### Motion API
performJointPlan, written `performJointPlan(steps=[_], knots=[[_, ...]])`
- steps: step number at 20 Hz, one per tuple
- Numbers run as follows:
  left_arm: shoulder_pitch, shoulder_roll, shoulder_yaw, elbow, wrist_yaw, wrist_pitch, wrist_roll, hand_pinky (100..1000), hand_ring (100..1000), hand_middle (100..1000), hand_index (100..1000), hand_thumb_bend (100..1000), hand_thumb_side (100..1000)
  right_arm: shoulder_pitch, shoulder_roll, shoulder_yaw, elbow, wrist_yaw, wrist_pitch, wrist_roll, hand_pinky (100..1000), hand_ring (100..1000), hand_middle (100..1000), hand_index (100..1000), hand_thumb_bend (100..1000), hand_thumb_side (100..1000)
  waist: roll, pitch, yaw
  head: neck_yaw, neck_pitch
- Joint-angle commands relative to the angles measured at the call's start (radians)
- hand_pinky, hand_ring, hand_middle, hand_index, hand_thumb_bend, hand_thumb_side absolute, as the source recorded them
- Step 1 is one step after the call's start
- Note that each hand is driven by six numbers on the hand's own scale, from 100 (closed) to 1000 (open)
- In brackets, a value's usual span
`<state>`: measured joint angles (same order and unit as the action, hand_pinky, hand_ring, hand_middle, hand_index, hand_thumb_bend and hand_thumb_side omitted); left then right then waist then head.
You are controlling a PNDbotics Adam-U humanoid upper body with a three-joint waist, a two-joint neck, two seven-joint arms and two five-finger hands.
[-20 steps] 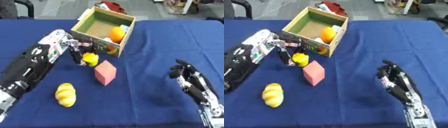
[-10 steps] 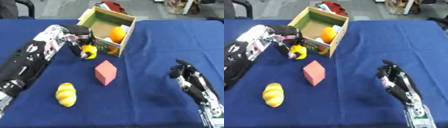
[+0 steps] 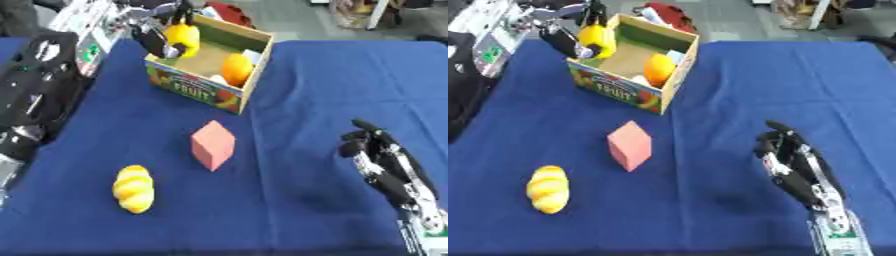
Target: Pick up objects on the table and place them in the box.
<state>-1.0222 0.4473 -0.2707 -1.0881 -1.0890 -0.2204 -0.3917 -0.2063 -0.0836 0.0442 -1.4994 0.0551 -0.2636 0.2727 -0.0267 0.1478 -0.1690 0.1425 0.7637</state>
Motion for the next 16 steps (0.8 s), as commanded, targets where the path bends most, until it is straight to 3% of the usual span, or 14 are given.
performJointPlan(steps=[1, 6, 8, 10, 16], knots=[[-0.035, -0.05, 0.031, 0.07, -0.084, 0.003, 0.05, 640, 513, 517, 710, 320, 188, -0.009, -0.003, 0.001, -0.013, -0.002, -0.001, 0.002, 645, 634, 661, 898, 100, 398, 0.001, -0.021, -0.005, 0.01, -0.007], [-0.04, -0.131, 0.082, 0.178, -0.191, 0.038, 0.129, 689, 582, 585, 770, 332, 192, -0.011, 0.004, 0.006, -0.013, -0.004, -0.001, 0.007, 645, 634, 661, 898, 100, 397, -0.003, -0.017, -0.02, 0.023, -0.006], [-0.041, -0.14, 0.09, 0.2, -0.212, 0.044, 0.151, 731, 652, 662, 822, 374, 211, -0.012, 0.004, 0.006, -0.013, -0.005, -0.001, 0.007, 645, 634, 661, 897, 100, 398, -0.002, -0.016, -0.023, 0.025, -0.008], [-0.04, -0.139, 0.092, 0.211, -0.222, 0.044, 0.144, 783, 732, 755, 881, 412, 228, -0.012, 0.004, 0.006, -0.014, -0.005, -0.001, 0.008, 645, 634, 661, 897, 100, 400, 0.0, -0.015, -0.023, 0.024, -0.008], [-0.037, -0.106, 0.118, 0.174, -0.181, 0.059, 0.08, 837, 794, 842, 933, 379, 352, -0.014, 0.003, 0.003, -0.015, -0.005, 0.001, 0.007, 645, 634, 661, 897, 100, 403, 0.005, -0.017, -0.017, 0.017, -0.01]])
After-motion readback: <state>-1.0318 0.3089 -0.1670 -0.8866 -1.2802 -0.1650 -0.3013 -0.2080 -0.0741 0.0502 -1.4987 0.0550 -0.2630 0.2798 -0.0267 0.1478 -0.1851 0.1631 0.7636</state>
